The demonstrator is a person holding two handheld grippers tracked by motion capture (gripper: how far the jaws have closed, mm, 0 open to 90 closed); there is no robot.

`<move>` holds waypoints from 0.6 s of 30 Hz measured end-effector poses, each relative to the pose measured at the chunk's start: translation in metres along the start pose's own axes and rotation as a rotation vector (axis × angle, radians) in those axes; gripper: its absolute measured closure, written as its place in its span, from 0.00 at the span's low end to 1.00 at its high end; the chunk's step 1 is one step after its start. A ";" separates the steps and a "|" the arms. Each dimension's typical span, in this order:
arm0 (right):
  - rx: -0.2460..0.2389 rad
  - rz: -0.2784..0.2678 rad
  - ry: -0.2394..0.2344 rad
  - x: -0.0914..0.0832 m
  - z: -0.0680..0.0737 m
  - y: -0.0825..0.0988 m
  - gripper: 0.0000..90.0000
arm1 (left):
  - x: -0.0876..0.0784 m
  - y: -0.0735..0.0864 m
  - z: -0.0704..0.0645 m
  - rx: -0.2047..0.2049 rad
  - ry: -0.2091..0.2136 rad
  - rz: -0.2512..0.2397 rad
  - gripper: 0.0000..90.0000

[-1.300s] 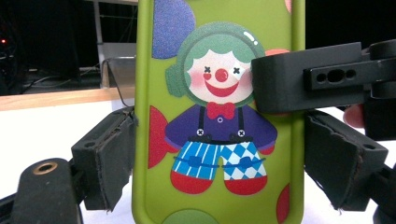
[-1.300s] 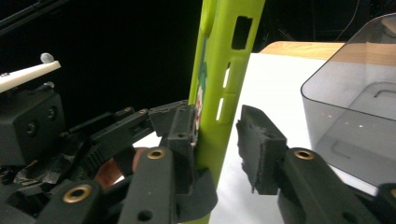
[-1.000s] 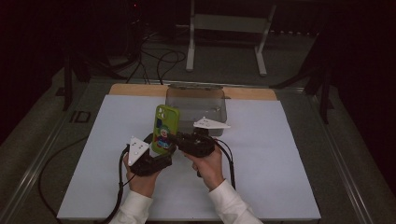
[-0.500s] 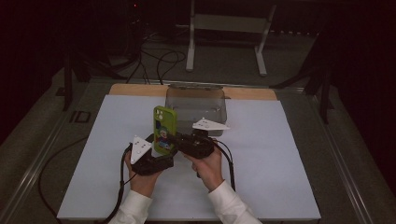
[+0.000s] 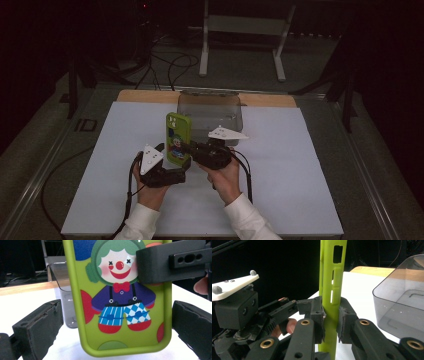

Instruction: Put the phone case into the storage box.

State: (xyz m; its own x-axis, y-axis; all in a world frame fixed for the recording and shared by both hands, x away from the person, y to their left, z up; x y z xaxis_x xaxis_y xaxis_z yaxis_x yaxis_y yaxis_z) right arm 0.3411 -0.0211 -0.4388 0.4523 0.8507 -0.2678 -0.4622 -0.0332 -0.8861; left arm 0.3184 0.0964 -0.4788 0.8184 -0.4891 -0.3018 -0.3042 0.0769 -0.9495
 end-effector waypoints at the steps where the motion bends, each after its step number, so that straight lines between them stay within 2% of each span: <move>1: -0.002 0.000 0.002 0.000 0.000 0.000 0.87 | 0.000 0.000 0.000 0.001 0.003 0.003 0.00; 8: -0.033 0.001 0.028 -0.002 -0.002 -0.001 0.87 | -0.002 -0.001 -0.001 0.023 0.013 0.014 0.00; 13: -0.055 0.006 0.050 -0.004 -0.007 -0.004 0.87 | -0.008 -0.006 -0.002 0.046 0.010 0.003 0.00; 18: -0.068 0.010 0.071 -0.008 -0.011 -0.008 0.87 | -0.013 -0.010 0.004 0.042 -0.005 -0.006 0.00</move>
State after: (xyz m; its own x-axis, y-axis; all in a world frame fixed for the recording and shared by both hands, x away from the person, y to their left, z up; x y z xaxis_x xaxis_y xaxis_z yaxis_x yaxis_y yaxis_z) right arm 0.3500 -0.0338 -0.4336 0.5018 0.8109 -0.3009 -0.4152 -0.0794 -0.9063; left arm 0.3124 0.1055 -0.4658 0.8223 -0.4855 -0.2967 -0.2787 0.1108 -0.9539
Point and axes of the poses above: each handheld gripper's, and its own axes: x roughly forward along the jaws, y roughly out of its underside, z roughly to its left, the point moved 6 cm from there along x, roughly forward along the jaws, and after that the axes turned 2 degrees about -y, right-handed, at the moved point
